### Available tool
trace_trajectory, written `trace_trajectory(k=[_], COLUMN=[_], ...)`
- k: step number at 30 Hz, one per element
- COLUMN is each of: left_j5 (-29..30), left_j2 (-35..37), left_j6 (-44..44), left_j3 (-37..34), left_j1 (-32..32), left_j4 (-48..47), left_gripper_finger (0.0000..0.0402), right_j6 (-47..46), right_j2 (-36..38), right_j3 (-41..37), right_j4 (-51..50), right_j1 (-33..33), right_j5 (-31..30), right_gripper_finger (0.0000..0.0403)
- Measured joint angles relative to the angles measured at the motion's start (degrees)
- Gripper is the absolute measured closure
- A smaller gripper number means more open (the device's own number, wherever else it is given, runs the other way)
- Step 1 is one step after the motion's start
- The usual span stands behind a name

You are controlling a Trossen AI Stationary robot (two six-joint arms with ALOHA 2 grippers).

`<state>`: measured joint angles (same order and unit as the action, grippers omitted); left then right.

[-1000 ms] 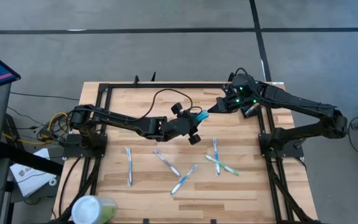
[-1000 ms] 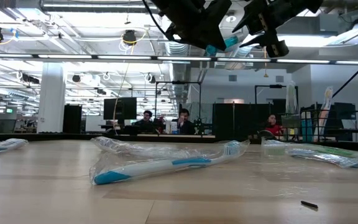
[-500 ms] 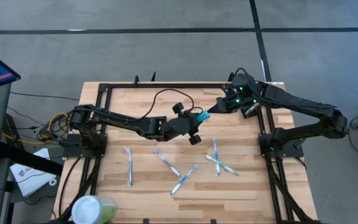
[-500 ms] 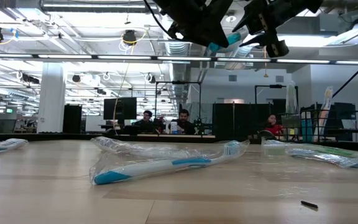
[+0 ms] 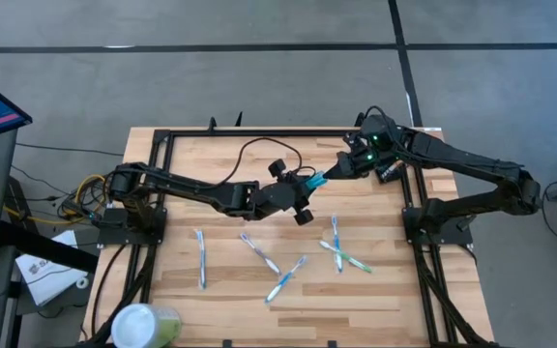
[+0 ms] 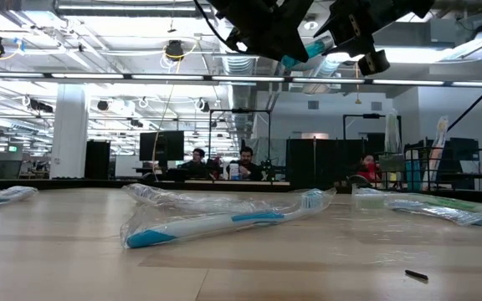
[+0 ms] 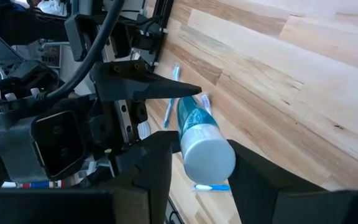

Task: Pick & Place toothbrushing station
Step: Put the mouthwash in the middle section of wire organizer

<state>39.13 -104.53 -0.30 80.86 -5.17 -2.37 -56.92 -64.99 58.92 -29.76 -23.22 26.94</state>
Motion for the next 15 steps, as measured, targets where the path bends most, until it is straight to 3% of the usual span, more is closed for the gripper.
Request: trace_trajectory(k=[15], left_j5=[0.11], left_j2=[0.00], left_j6=[0.38], left_j3=[0.00], left_j1=[0.00], left_j4=[0.20], left_gripper_finger=[0.0253], right_j6=[-4.39], right_j2=[0.00], right_j3=[0.00], right_j4=[0.40], right_j1=[0.00], right_j5=[0.09], right_gripper_finger=[0.0266])
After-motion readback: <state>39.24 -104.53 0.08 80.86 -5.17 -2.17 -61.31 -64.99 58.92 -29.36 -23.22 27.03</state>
